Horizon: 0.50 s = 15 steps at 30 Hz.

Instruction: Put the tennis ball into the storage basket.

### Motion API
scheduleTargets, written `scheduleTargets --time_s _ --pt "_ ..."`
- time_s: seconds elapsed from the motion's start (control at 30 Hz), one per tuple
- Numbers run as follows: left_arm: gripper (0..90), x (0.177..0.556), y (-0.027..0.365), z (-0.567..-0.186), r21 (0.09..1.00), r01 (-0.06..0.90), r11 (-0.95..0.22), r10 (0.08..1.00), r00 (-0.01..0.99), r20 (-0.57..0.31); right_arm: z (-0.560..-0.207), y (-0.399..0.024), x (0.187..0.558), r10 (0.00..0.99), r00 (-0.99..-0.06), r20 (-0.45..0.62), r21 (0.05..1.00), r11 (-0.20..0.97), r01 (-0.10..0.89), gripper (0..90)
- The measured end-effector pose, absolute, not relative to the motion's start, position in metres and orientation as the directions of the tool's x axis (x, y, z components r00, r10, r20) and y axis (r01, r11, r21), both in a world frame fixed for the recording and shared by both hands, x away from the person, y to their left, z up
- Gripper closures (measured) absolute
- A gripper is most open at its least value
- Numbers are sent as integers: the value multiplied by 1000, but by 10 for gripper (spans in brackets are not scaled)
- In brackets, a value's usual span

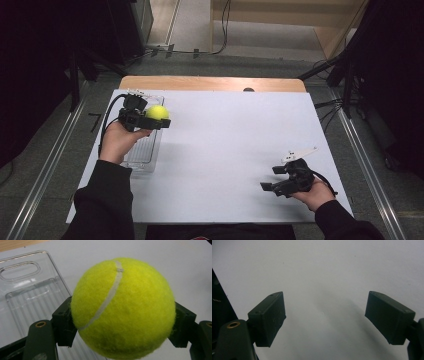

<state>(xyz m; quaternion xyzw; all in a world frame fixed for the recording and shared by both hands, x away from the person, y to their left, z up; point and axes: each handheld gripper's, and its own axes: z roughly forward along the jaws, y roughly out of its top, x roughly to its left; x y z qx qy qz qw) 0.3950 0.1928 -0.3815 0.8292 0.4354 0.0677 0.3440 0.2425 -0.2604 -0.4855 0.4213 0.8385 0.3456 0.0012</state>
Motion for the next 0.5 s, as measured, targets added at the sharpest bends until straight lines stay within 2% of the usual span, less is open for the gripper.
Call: scheduleTargets --time_s 0.5 --pt "258 398 210 -381 631 699 -337 807 560 -189 -486 -261 242 710 -642 290 575 407 710 146"
